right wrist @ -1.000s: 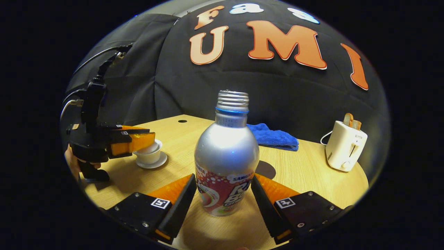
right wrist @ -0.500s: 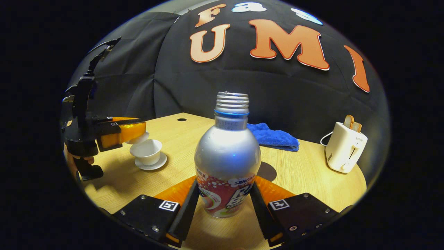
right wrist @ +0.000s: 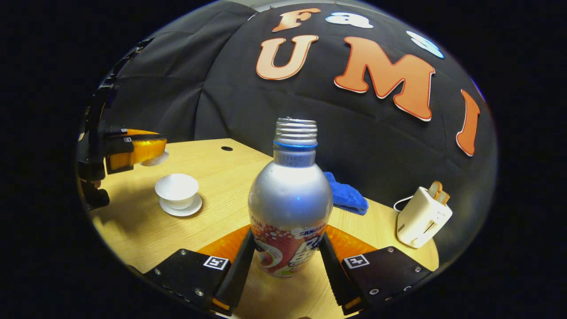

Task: Open the teacup lid with one hand, grasp the water bottle and pour water into the teacup with the other hand; after pouring, place the water bottle on the coaster and then close the teacup lid.

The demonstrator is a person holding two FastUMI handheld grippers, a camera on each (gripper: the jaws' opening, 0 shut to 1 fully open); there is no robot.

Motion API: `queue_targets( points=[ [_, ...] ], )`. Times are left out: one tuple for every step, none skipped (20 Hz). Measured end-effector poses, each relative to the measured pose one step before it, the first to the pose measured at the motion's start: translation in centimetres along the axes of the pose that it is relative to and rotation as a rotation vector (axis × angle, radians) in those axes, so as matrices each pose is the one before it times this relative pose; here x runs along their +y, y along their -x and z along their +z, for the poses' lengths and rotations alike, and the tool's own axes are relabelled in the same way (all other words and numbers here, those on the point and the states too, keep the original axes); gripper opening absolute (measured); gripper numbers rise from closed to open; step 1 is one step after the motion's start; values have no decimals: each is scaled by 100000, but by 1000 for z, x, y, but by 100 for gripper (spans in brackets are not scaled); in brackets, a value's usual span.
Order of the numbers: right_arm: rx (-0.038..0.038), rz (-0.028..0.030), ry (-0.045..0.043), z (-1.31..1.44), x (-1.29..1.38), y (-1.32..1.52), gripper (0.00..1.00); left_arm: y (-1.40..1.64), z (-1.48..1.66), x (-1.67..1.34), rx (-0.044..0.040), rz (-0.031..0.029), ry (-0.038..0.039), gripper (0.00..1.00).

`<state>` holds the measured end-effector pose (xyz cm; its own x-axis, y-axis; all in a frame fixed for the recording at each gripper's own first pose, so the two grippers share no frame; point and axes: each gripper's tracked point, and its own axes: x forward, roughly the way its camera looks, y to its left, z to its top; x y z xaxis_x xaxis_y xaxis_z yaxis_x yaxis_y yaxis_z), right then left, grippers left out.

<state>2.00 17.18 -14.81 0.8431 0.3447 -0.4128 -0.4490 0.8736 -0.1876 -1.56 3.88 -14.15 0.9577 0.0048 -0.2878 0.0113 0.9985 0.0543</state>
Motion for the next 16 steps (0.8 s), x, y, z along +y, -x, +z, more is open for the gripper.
queue_targets(
  points=[
    [155, -769, 1789, 202, -228, -150, 79, 102, -56, 621, 146, 825, 176, 33],
    [237, -698, 1750, 208, -292, -192, 79, 293, -163, 590, 117, 949, -90, 33],
    [288, -989, 2305, 314, -115, -249, 79, -18, -19, 698, 13, 939, 257, 33],
    [350, -666, 2059, 248, -182, -198, 79, 196, -50, 477, -25, 777, 93, 33],
    [101, -928, 2998, 346, -178, -160, 79, 295, -189, 894, 83, 1411, -40, 33],
    [-265, -462, 2100, 332, -125, -180, 79, 8, -43, 633, -163, 1418, -82, 33],
    [-373, -573, 3005, 420, 21, -196, 79, 104, -224, 843, 336, 1303, 126, 33],
    [-605, -506, 2591, 346, -118, -206, 79, 49, -105, 478, 166, 618, 529, 33],
    [-565, -826, 2837, 388, -156, -130, 79, 150, -251, 410, 578, 556, 409, 33],
    [245, -1040, 2417, 177, -74, -202, 79, -3, -202, 350, 404, 737, 137, 33],
    [1038, -1164, 2028, -81, -99, -138, 79, 165, -417, 486, 609, 642, -92, 33],
    [447, -547, 2610, -19, 194, -267, 79, -14, -169, 431, 228, 689, 249, 33],
    [-1, -670, 3068, 212, 134, -141, 79, 248, -100, 211, 246, 432, 351, 33],
    [452, -1392, 3197, 76, 10, -209, 79, 49, -166, 405, 156, 580, 511, 33],
    [195, -1273, 3037, 145, -60, -209, 79, -101, -325, 385, 262, 293, 392, 33],
    [-209, -1103, 2632, 200, -76, -176, 79, 110, -269, 399, 239, 514, 392, 28]
  ],
)
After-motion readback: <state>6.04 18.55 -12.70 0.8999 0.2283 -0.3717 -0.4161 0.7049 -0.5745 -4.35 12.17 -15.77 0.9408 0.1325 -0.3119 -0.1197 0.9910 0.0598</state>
